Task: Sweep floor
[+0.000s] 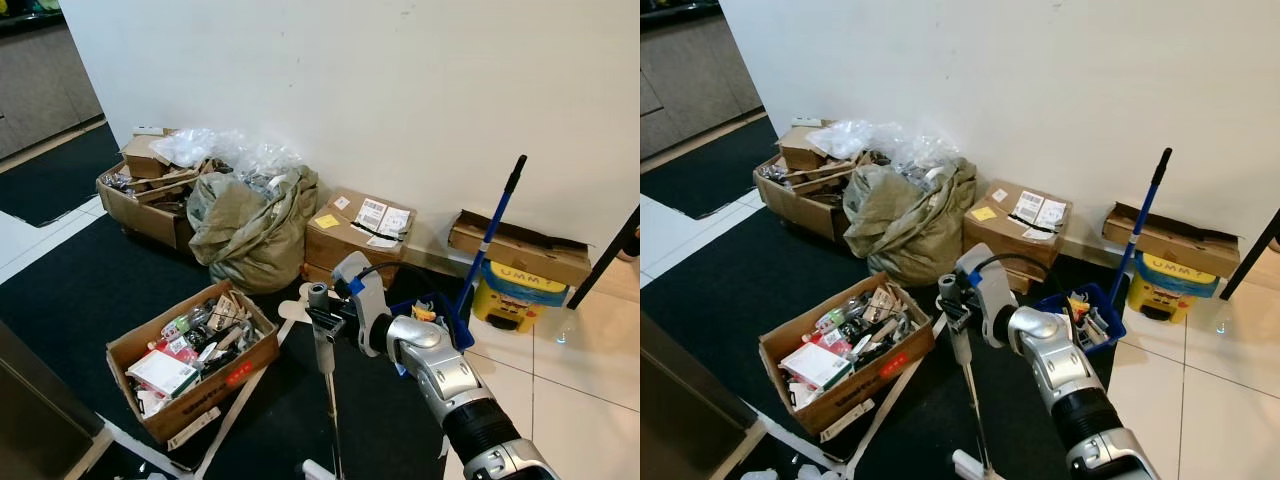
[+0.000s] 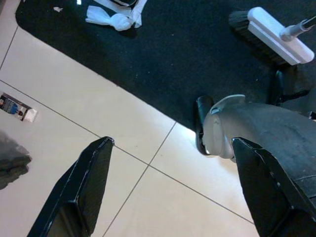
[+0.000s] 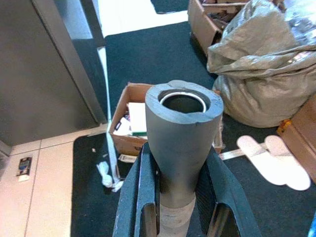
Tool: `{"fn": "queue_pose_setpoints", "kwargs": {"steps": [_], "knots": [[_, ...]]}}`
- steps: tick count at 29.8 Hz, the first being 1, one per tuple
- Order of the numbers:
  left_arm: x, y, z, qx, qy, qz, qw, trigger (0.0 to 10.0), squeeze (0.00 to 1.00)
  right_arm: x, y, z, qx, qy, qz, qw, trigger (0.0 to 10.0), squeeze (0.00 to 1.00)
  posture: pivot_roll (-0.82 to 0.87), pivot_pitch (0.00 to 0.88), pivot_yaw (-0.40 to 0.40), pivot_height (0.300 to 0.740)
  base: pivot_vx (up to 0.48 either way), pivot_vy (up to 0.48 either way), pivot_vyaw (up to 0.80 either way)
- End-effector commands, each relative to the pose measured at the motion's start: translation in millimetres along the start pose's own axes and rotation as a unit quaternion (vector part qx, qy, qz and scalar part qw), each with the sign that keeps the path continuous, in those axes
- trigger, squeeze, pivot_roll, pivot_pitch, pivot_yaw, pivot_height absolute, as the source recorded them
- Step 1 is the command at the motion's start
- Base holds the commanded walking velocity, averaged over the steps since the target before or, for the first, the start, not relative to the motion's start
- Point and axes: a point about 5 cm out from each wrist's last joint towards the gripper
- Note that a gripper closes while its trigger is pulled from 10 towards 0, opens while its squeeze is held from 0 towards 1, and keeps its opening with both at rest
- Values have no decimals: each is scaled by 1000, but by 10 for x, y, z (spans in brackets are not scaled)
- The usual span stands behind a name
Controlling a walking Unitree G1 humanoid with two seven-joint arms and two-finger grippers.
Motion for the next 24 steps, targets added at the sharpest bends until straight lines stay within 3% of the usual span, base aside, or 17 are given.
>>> {"fn": "queue_pose_setpoints", "kwargs": {"steps": [1,24], "knots": [[-39,-14,11,-3,2,-8,1000,10000,0,-46,69,-10,14,11,4,1000,10000,0,-65,11,13,740,0,266,0],[-43,-7,12,-1,-2,-13,1000,10000,0,-115,89,-40,17,19,-5,1000,10000,0,-89,8,37,740,0,268,0]]}}
Point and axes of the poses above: a point about 5 cm out from each wrist's last joint towards the gripper, its own z axis pointing back from the gripper into the wrist, its own y axis along the axis of the wrist's last joint, x = y × z, and after that the axes turned 10 degrees about -z, right-handed
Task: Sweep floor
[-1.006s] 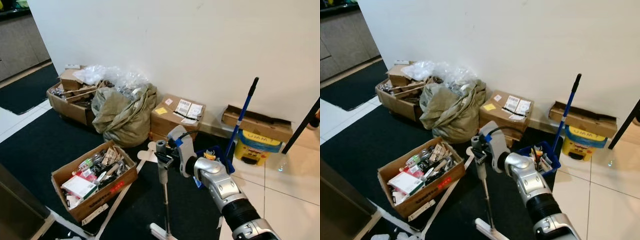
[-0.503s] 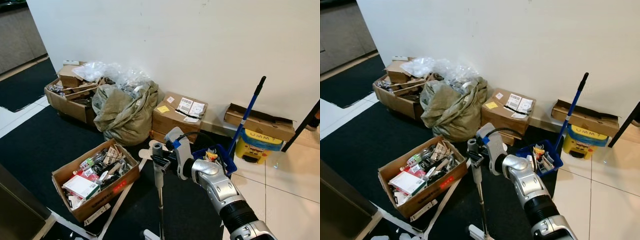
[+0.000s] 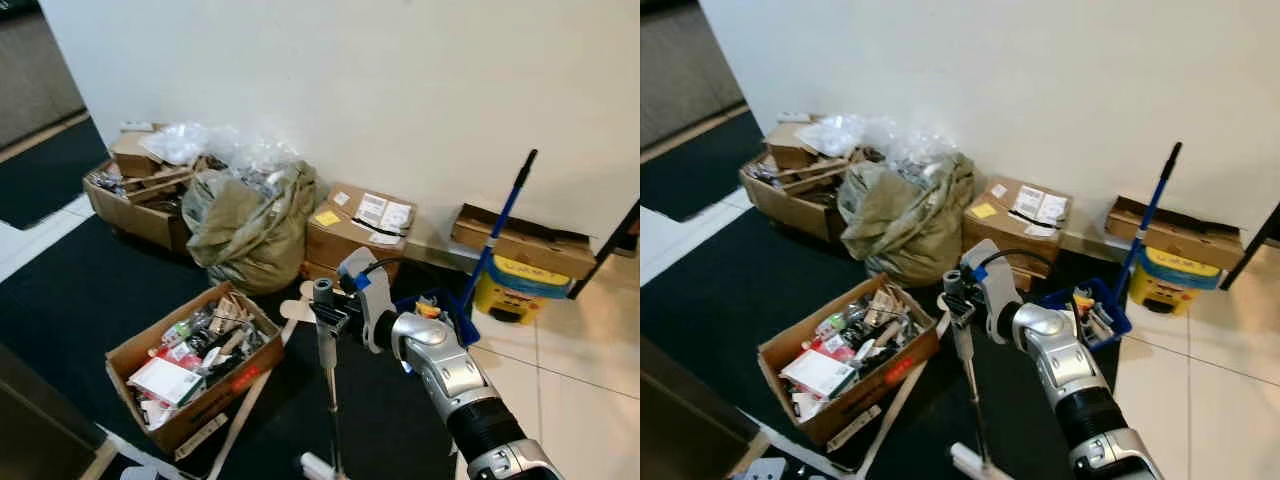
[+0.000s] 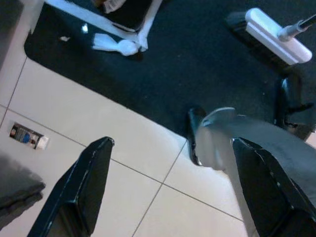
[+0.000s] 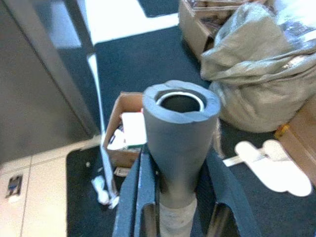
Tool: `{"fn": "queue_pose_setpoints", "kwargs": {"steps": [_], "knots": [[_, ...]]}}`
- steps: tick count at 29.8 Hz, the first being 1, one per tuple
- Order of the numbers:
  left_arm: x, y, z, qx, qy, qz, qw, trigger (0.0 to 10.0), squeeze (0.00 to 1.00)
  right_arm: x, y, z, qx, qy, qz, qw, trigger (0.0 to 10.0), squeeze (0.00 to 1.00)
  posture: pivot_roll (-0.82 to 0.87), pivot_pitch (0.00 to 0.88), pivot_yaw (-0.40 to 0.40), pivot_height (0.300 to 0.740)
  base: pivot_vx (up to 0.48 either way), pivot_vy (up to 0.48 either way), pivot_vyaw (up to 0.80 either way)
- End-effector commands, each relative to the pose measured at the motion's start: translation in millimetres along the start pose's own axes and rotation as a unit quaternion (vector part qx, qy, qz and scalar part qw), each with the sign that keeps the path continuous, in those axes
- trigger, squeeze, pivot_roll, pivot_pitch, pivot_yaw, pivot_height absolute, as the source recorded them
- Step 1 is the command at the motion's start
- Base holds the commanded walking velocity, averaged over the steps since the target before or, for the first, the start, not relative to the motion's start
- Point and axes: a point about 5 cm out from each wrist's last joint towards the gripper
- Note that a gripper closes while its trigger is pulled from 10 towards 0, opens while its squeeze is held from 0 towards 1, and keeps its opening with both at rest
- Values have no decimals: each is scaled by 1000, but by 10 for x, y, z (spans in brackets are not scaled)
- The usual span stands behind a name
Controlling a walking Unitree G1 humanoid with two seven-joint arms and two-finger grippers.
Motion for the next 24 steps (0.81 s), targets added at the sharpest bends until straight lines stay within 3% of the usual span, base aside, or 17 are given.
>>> {"fn": "queue_pose_setpoints", "kwargs": {"steps": [1,24], "knots": [[-49,-80,31,-15,4,-5,1000,10000,0,-68,44,-33,10,17,-5,1000,10000,0,-89,8,37,740,0,274,0],[-55,-85,34,-14,3,-5,1000,10000,0,9,60,90,-13,36,1,999,10000,0,-64,27,41,740,0,274,0]]}}
Point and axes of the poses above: a point about 5 cm out from each wrist's last joint towards the gripper, its own z axis pointing back from the gripper into the wrist, its own y axis along the axis of the wrist's last joint, x = y × z, and after that the axes turned 10 degrees about -z, right-handed
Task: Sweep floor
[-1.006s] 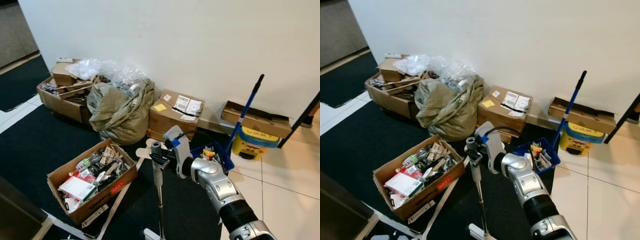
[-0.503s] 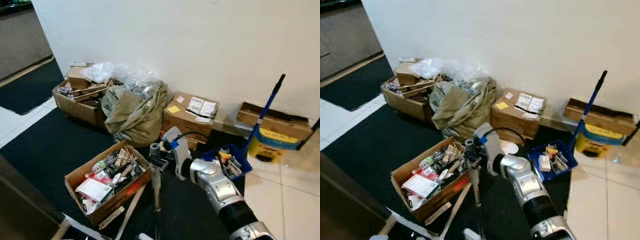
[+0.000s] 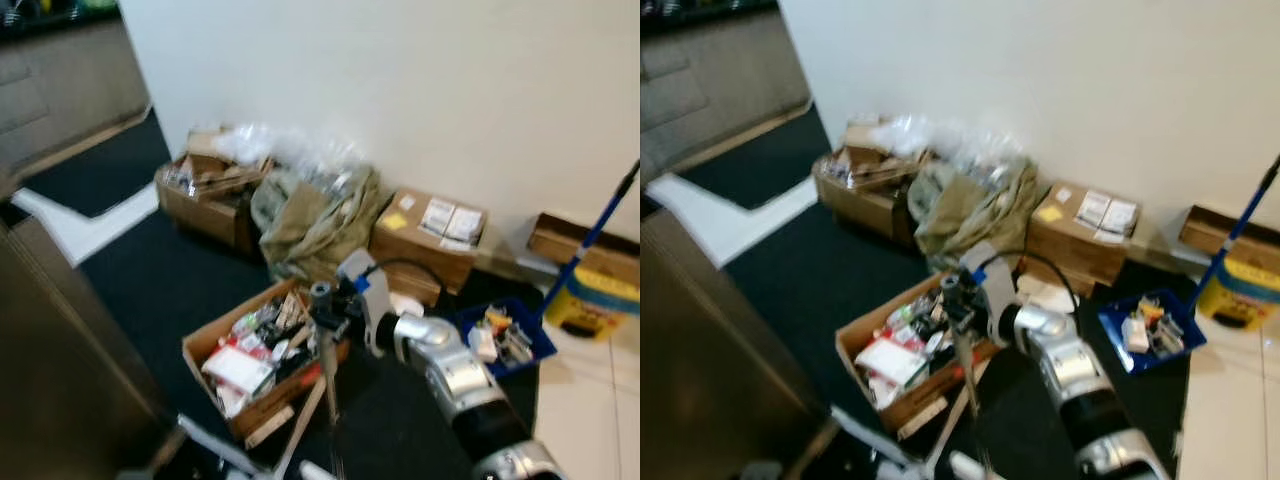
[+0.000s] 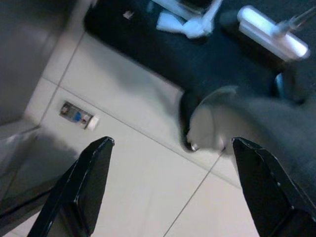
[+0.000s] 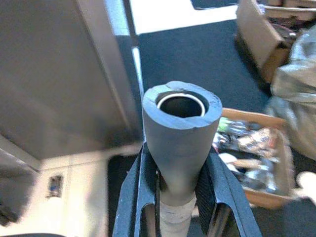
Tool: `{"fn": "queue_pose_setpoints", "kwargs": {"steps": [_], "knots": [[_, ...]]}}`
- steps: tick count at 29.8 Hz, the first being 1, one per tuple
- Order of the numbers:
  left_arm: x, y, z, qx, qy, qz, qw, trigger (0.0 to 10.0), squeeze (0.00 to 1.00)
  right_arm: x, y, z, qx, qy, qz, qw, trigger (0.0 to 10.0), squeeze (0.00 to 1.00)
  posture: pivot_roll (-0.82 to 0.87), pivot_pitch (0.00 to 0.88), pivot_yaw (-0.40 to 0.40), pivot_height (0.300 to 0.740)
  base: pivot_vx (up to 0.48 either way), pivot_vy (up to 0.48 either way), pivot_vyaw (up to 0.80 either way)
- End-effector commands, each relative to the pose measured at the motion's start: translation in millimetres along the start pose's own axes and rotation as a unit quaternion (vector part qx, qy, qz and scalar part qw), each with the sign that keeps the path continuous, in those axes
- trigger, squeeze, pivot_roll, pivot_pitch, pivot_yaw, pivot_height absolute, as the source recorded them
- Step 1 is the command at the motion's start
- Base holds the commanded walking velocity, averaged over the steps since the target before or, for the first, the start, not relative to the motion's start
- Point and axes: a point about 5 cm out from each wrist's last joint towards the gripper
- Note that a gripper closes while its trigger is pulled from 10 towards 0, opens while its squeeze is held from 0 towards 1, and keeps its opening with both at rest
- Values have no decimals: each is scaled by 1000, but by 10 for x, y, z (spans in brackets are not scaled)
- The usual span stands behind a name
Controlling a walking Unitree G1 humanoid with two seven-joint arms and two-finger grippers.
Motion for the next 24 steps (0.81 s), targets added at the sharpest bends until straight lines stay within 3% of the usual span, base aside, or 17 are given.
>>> {"fn": "queue_pose_setpoints", "kwargs": {"steps": [1,11,24], "knots": [[-22,31,-3,5,3,0,1000,10000,0,30,106,50,16,6,2,1000,10000,0,-65,28,41,740,0,277,0],[-21,17,-1,0,2,-2,1000,10000,0,55,309,216,27,28,16,999,10000,0,-64,35,39,740,0,189,0],[-24,19,0,2,2,-5,1000,10000,0,-149,515,91,88,64,-13,994,10000,0,-57,38,34,740,0,0,0]]}}
Point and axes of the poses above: a point about 5 cm out from each wrist's last joint towards the gripper, its own z axis pointing back from the gripper into the wrist, its own y axis along the axis of the wrist's last joint, x = y × z, and after that the axes turned 10 degrees about -z, right-handed
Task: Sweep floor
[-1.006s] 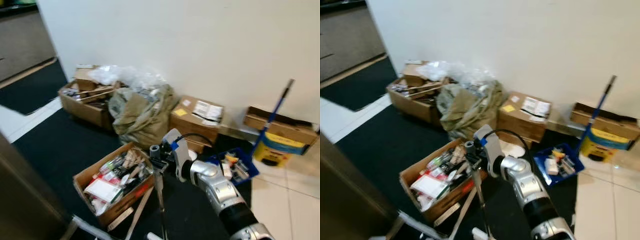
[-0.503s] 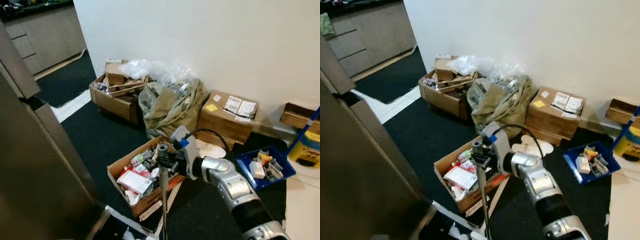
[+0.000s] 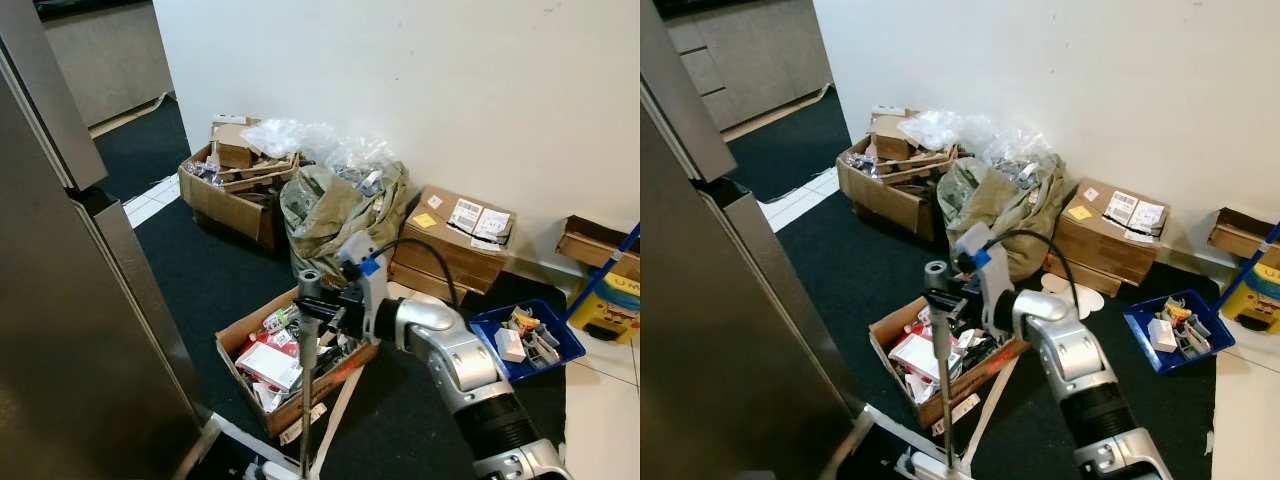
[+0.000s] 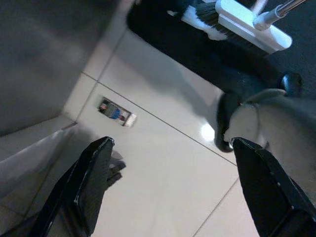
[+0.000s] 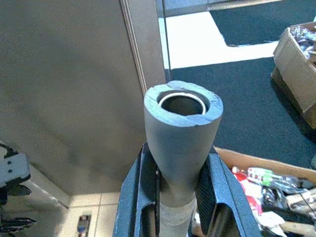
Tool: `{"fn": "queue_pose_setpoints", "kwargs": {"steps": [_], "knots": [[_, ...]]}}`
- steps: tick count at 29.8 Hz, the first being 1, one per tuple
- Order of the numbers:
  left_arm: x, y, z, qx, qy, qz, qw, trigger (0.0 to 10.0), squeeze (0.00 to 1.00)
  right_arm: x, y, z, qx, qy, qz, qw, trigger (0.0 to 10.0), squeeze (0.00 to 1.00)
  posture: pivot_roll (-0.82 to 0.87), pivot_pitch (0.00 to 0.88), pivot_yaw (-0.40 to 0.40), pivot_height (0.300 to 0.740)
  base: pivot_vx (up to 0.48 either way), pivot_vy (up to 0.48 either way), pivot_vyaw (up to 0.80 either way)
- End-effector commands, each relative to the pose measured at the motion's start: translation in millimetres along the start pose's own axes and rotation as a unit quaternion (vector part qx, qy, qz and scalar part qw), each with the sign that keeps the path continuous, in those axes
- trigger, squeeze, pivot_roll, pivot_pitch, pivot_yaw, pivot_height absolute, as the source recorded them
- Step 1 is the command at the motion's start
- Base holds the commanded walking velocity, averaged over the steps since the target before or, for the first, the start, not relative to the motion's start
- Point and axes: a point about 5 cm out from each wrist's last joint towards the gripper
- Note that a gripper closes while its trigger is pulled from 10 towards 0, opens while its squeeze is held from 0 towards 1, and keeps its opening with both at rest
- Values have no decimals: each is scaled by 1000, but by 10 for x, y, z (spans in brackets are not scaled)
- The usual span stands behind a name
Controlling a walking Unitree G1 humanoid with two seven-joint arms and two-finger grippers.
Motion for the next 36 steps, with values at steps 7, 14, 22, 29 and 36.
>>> {"fn": "queue_pose_setpoints", "kwargs": {"steps": [7,14,22,29,36], "knots": [[13,-36,7,-8,-4,-7,1000,10000,0,-106,217,-156,84,2,-52,995,10000,0,-60,35,31,740,0,0,0],[33,-54,9,-8,-8,-11,1000,10000,0,-200,-8,-531,96,-90,-103,986,10000,0,-41,45,22,740,0,0,0],[42,-73,14,-11,-12,-9,1000,10000,0,-192,-110,-605,72,-116,-114,984,10000,0,-36,55,23,740,0,0,0],[31,-106,27,-13,-10,-7,1000,10000,0,-163,-411,-722,37,-194,-169,966,10000,0,-20,74,23,740,0,0,0],[21,-129,38,-14,-11,-8,1000,10000,0,61,-674,-618,16,-330,-169,929,10000,0,6,94,27,740,0,0,0]]}}
Point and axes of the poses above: a point about 5 cm out from each wrist's last joint towards the gripper, its own z axis pointing back from the gripper into the wrist, its own y axis along the axis of the wrist's last joint, x = y × z, and after that the axes turned 10 degrees about -z, right-handed
